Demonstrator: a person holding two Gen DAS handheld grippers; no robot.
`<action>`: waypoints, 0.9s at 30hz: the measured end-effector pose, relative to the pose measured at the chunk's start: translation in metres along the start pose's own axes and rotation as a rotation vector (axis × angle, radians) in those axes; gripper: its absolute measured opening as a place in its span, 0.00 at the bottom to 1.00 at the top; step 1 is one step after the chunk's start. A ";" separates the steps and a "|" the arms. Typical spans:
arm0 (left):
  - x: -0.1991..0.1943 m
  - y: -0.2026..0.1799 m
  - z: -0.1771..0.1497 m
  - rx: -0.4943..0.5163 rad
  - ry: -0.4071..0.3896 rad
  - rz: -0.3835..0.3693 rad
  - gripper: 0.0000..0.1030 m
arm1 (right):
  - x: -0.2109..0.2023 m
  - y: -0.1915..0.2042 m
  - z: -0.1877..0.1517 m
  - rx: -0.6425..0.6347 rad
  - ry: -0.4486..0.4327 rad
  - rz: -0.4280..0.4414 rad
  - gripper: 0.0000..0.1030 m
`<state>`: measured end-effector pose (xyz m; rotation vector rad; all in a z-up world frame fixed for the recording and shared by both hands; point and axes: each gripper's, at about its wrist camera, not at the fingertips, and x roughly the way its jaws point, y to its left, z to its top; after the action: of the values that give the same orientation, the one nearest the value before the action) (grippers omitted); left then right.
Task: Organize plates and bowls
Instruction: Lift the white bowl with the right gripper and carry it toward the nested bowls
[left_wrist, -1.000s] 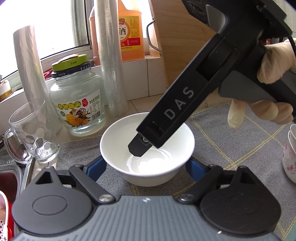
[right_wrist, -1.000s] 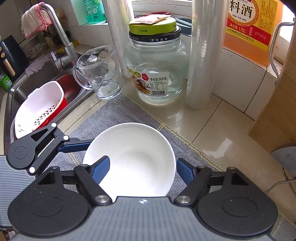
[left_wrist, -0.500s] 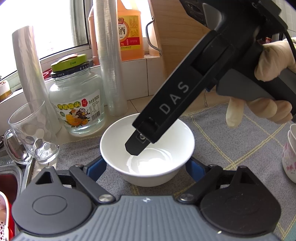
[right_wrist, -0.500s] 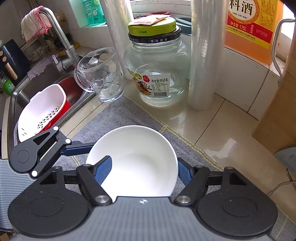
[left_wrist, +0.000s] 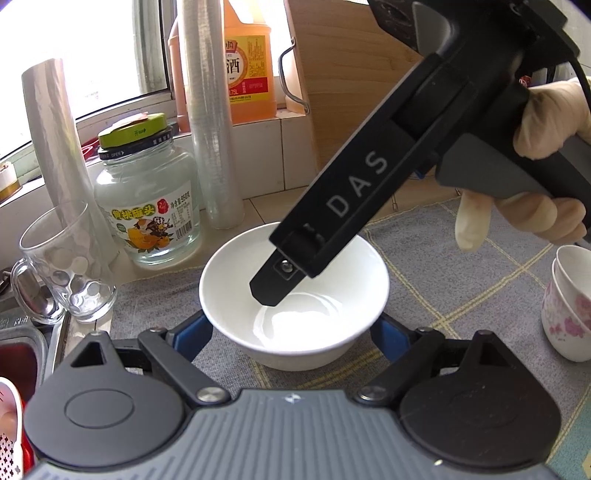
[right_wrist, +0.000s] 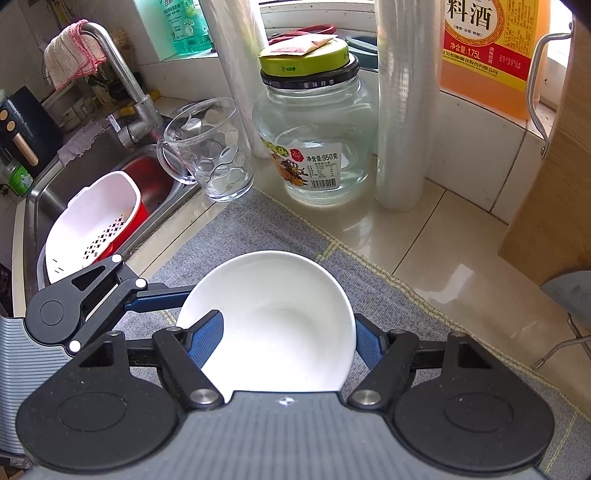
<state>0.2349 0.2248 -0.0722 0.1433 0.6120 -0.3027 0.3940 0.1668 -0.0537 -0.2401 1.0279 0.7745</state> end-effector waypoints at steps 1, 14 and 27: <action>-0.002 -0.001 0.000 -0.001 0.001 -0.003 0.89 | -0.003 0.001 -0.002 0.001 -0.002 0.002 0.77; -0.035 -0.026 -0.002 0.012 0.010 -0.037 0.89 | -0.038 0.018 -0.027 0.017 -0.015 0.009 0.78; -0.068 -0.059 0.002 0.062 0.014 -0.075 0.89 | -0.080 0.025 -0.064 0.056 -0.046 0.002 0.78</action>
<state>0.1644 0.1844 -0.0337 0.1824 0.6231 -0.3933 0.3110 0.1145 -0.0158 -0.1720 1.0048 0.7485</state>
